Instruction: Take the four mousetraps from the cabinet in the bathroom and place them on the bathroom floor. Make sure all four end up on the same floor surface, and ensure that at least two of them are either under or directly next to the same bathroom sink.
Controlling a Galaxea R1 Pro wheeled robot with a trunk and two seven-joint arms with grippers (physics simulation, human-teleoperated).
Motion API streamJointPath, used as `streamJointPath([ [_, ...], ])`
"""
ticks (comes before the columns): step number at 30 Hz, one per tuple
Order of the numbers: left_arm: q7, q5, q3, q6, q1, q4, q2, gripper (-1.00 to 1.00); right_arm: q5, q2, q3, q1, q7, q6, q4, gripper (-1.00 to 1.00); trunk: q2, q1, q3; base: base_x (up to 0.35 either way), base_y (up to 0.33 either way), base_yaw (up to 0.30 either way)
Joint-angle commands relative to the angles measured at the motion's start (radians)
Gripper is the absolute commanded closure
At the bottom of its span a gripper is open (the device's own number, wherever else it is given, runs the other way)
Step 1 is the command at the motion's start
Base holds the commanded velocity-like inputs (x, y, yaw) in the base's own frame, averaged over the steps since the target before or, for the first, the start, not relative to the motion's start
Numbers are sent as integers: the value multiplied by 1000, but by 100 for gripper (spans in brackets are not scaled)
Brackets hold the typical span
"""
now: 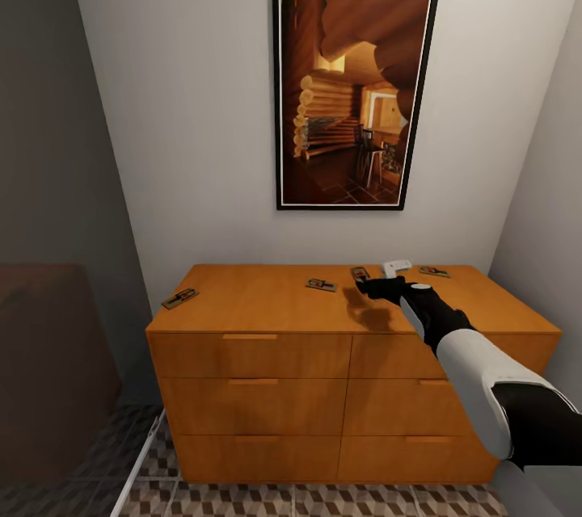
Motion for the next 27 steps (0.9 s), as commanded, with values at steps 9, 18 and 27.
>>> streamJointPath([
  [9,4,0,-1,-3,-1,1,0,-100,8,-1,0,0,5,152,-190,100,-1,0,-1,0,0,0],
  [18,4,0,-1,-3,-1,1,0,-100,8,-2,1,0,5,329,-382,100,-1,0,-1,0,0,0],
  [27,4,0,-1,-4,-1,5,0,-100,11,-2,2,0,4,344,-397,100,-1,0,-1,-135,0,0],
])
